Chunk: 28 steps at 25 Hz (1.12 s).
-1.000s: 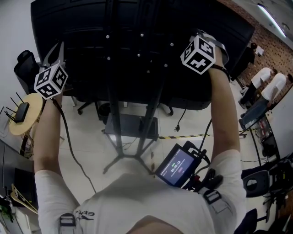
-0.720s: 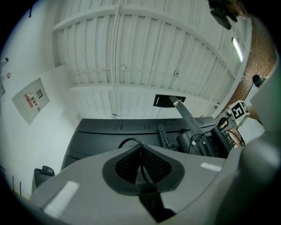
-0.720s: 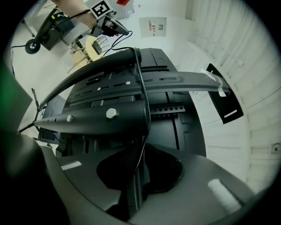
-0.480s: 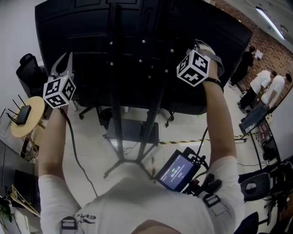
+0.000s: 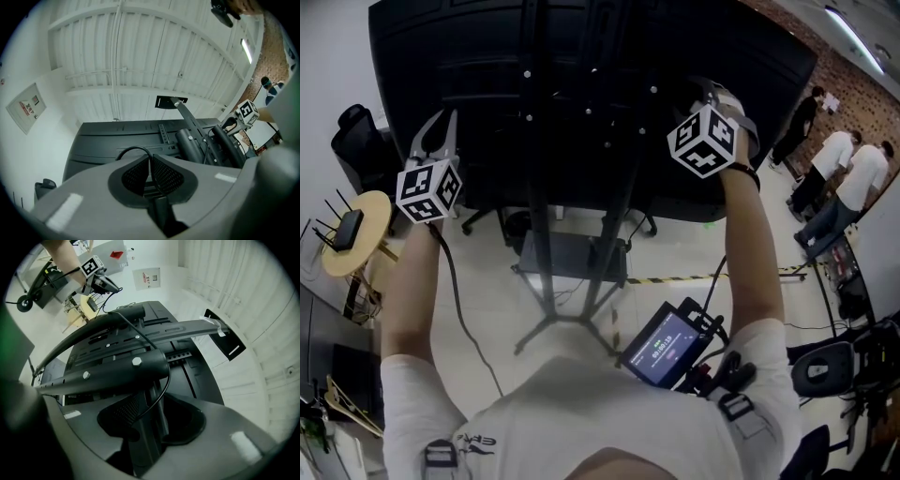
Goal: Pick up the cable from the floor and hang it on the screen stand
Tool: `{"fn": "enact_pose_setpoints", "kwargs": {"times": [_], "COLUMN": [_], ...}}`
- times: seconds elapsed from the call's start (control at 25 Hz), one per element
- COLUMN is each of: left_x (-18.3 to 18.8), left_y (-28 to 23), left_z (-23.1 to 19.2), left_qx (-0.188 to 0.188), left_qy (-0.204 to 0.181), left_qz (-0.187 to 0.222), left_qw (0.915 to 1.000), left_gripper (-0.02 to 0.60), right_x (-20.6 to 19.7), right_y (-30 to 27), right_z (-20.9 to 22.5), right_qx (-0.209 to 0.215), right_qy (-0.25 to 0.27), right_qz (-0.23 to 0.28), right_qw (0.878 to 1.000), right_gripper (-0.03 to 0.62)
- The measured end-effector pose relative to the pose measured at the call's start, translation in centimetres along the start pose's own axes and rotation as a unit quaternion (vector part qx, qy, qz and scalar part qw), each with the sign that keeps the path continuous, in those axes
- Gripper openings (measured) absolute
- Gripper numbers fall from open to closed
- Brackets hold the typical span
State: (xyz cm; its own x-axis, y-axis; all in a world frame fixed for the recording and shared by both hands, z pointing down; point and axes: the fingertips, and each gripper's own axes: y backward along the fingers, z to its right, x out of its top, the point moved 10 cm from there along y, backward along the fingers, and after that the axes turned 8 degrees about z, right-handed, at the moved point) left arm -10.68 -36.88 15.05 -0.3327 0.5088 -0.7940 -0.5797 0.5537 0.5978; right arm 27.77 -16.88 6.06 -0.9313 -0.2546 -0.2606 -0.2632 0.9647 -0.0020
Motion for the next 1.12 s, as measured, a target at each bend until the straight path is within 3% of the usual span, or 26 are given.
{"fn": "enact_pose_setpoints", "kwargs": {"times": [0.36,0.64,1.12], "left_x": [-1.4,-1.6,-1.6], "left_y": [2.0,4.2,8.1], "left_z": [-0.4,0.0,4.3], "left_qx": [0.007,0.014,0.064], "left_qy": [-0.004,-0.005,-0.016], "left_qz": [-0.011,-0.016,-0.068], "left_qw": [0.9999,0.9998,0.9955], "left_gripper": [0.048,0.071,0.086], "right_x": [-0.6,-1.6,-4.8], "right_y": [1.4,2.8,2.9], "right_z": [-0.9,-1.7,-3.0], "right_qx": [-0.020,-0.031,-0.002], "right_qy": [-0.093,-0.221,-0.238], "right_qz": [0.041,0.084,0.118], "right_qw": [0.995,0.971,0.964], "right_gripper": [0.193,0.186,0.150]}}
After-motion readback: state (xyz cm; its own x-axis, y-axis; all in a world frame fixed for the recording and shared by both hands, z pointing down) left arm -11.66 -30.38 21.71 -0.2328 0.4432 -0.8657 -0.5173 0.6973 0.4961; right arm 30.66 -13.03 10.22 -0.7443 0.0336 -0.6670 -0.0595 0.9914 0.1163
